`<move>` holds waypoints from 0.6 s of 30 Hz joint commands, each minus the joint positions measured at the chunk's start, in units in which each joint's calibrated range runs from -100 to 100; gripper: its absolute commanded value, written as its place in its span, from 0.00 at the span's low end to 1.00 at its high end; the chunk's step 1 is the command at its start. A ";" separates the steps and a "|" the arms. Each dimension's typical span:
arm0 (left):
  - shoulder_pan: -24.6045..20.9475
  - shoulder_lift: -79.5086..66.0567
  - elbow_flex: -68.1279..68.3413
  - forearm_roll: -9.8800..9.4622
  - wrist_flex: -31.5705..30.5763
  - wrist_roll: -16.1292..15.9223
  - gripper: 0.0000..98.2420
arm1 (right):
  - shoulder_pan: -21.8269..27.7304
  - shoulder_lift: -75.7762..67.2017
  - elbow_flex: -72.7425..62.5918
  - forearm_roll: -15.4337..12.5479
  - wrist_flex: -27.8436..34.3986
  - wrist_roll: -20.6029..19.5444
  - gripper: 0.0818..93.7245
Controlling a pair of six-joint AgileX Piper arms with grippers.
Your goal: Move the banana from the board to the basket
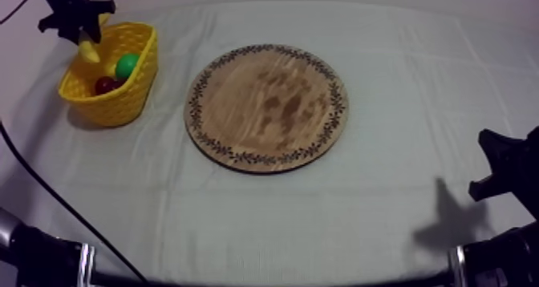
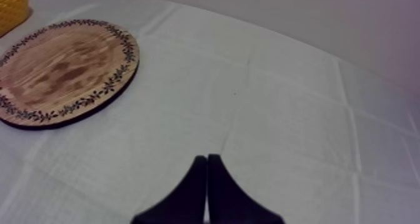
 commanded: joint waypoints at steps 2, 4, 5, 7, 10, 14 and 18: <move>-0.01 1.79 0.52 -0.04 -0.42 0.08 0.30 | 0.00 0.00 -0.03 0.01 -0.01 0.00 0.00; 0.03 2.52 0.96 -0.09 -0.59 0.05 0.29 | 0.00 0.00 -0.03 0.01 -0.01 0.00 0.00; 0.08 2.81 1.26 -0.10 -0.68 0.04 0.30 | 0.00 0.00 -0.03 0.01 -0.01 0.00 0.00; 0.25 3.28 1.86 -0.13 -0.90 0.07 0.30 | 0.00 0.00 -0.03 0.01 -0.01 0.00 0.00; 0.56 3.73 2.75 -0.14 -1.06 0.10 0.30 | 0.00 0.00 -0.03 0.01 -0.01 0.00 0.00; 0.94 3.88 3.42 -0.14 -1.13 0.14 0.30 | 0.00 0.00 -0.03 0.01 -0.01 0.00 0.00; 1.19 3.70 3.58 -0.15 -1.14 0.13 0.30 | 0.00 0.00 -0.03 0.01 -0.01 0.00 0.00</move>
